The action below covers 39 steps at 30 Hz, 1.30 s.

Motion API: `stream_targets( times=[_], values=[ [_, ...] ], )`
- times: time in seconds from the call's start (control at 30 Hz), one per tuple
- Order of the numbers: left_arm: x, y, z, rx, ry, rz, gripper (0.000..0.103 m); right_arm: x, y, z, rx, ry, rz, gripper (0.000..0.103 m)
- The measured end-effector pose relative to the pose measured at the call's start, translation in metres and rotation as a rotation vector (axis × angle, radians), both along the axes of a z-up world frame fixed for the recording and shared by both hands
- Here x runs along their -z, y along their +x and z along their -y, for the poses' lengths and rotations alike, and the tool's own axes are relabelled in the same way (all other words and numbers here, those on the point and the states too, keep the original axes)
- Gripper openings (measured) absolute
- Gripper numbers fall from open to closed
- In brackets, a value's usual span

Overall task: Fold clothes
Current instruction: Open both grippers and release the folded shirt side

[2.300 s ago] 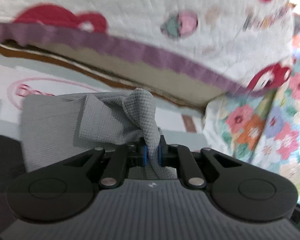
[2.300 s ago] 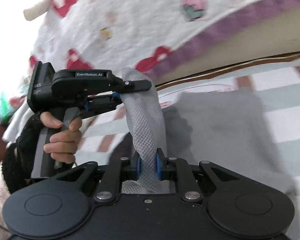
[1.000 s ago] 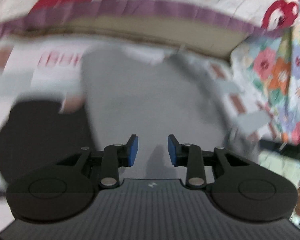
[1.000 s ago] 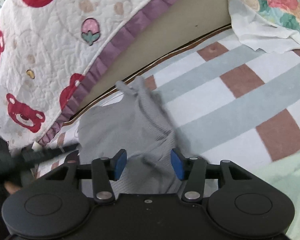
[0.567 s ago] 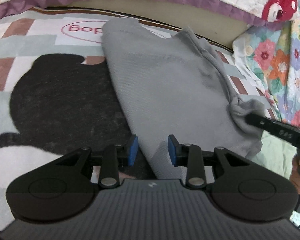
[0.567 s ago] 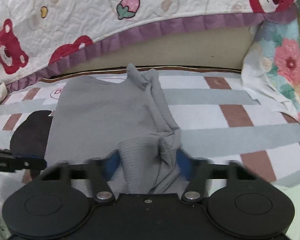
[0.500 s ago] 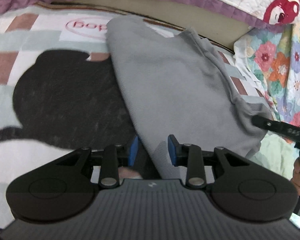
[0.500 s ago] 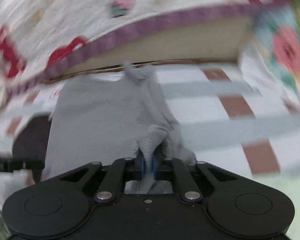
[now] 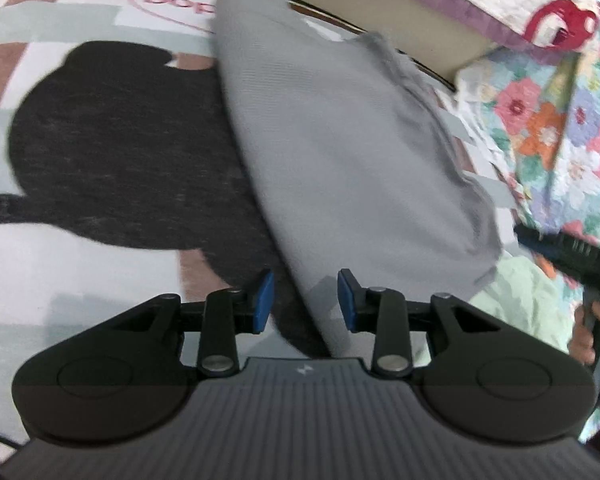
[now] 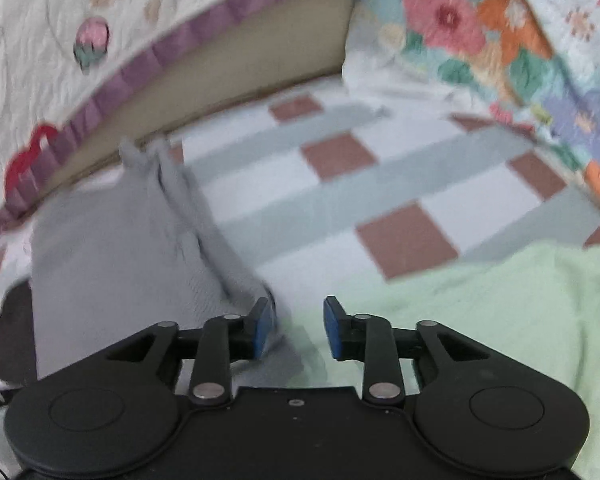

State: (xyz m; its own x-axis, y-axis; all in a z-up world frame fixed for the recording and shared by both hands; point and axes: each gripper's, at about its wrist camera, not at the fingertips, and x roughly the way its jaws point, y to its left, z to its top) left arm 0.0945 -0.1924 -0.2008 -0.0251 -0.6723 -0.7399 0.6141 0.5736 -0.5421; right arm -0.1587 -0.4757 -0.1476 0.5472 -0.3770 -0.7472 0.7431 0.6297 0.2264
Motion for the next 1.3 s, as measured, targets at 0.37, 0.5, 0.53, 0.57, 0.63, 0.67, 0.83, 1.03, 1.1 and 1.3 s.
stream_targets(
  times=[0.37,0.5,0.53,0.57,0.63,0.67,0.83,1.03,1.1,1.3],
  values=[
    [0.004,-0.01,0.008,0.032,0.039,0.055,0.037,0.024,0.023,0.003,-0.132,0.102,0.082,0.009],
    [0.007,0.002,0.004,0.002,0.028,-0.027,0.038,0.014,0.003,0.019,-0.02,0.254,0.156,0.01],
    [0.009,0.003,0.002,-0.006,0.018,-0.041,0.037,0.017,0.004,0.022,0.007,0.255,0.109,0.01],
    [0.011,0.005,0.0,-0.012,0.007,-0.053,0.037,0.022,0.007,0.025,0.032,0.244,0.045,0.013],
    [0.012,0.007,-0.002,-0.012,-0.001,-0.06,0.037,0.02,0.012,0.025,0.045,0.228,0.006,0.027],
    [0.013,0.007,-0.002,-0.013,-0.003,-0.06,0.037,0.014,0.014,0.023,0.032,0.196,0.011,0.027],
    [0.006,0.007,-0.001,-0.018,-0.054,0.0,0.037,-0.021,0.034,0.01,-0.099,-0.024,0.044,0.038],
    [-0.004,0.016,0.018,-0.029,-0.133,0.086,0.037,-0.019,0.107,-0.015,-0.489,-0.167,-0.059,0.032],
    [-0.005,0.026,0.03,-0.023,-0.148,0.096,0.037,-0.01,0.13,-0.015,-0.58,-0.127,-0.086,0.028],
    [0.004,0.056,0.059,0.008,-0.061,0.12,0.038,0.018,0.16,0.033,-0.455,-0.108,-0.132,0.031]
  ],
)
